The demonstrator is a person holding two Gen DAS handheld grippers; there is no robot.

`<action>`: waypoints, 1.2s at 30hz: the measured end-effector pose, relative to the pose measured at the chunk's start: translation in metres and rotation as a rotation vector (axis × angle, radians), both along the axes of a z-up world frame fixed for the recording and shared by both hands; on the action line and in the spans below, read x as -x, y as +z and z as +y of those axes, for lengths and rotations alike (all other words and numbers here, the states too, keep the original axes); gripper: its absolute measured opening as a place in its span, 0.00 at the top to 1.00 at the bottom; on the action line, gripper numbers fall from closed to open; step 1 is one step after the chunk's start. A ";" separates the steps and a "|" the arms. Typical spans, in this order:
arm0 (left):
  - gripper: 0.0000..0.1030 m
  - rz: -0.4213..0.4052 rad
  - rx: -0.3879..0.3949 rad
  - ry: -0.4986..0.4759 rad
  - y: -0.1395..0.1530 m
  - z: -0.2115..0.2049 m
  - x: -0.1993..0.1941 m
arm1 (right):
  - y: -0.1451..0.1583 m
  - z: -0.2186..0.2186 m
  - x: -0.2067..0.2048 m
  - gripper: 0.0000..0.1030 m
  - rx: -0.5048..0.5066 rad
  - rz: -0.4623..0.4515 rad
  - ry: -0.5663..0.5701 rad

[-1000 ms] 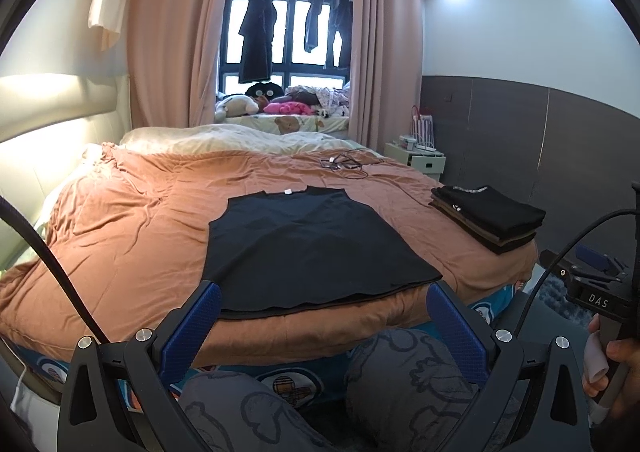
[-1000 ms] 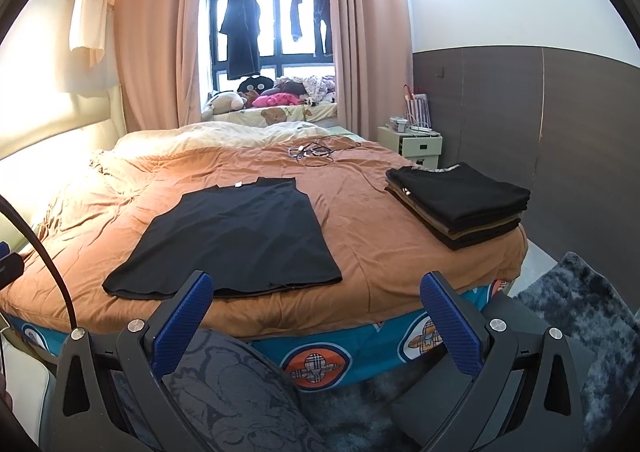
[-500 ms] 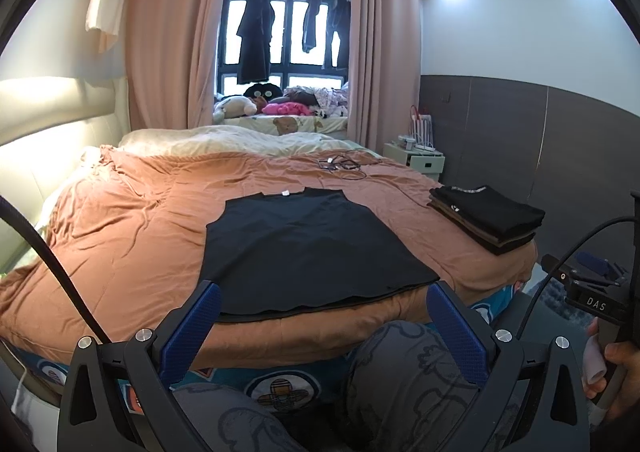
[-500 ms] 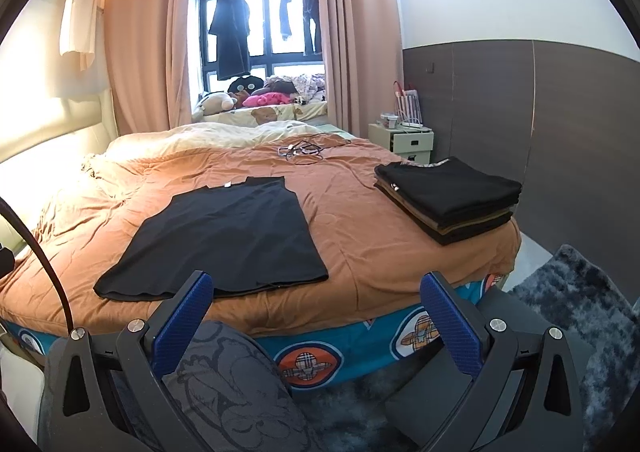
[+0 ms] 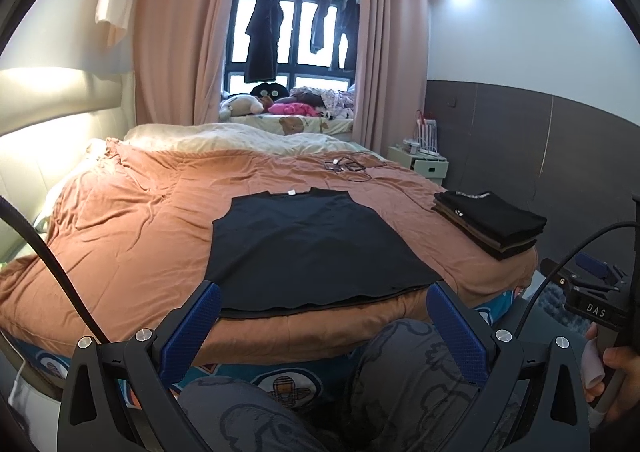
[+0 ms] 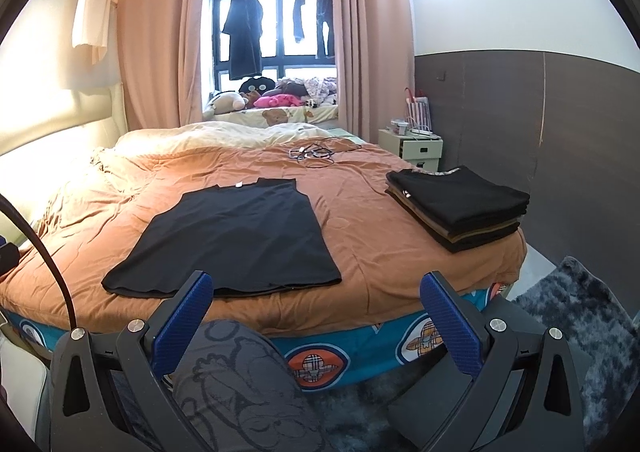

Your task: Fold small clothes

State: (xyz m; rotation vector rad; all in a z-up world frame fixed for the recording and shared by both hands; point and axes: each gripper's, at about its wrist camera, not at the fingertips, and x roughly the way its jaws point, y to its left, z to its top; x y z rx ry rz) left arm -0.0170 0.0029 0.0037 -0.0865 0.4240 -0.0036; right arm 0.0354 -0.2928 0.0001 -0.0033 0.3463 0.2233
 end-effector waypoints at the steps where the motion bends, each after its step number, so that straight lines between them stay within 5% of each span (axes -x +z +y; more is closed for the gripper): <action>1: 0.00 0.000 0.001 0.001 0.001 0.001 0.000 | -0.001 0.000 -0.001 0.00 0.000 0.002 0.004; 15: 0.00 0.002 -0.008 0.008 -0.003 0.013 0.000 | -0.003 0.008 -0.021 0.00 0.007 0.048 -0.029; 27: 0.00 0.059 -0.059 0.156 -0.016 0.032 -0.033 | -0.007 0.021 -0.042 0.00 0.018 0.051 -0.057; 36: 0.00 0.133 0.059 0.110 -0.050 0.077 -0.080 | -0.017 0.021 -0.108 0.00 0.009 0.174 -0.004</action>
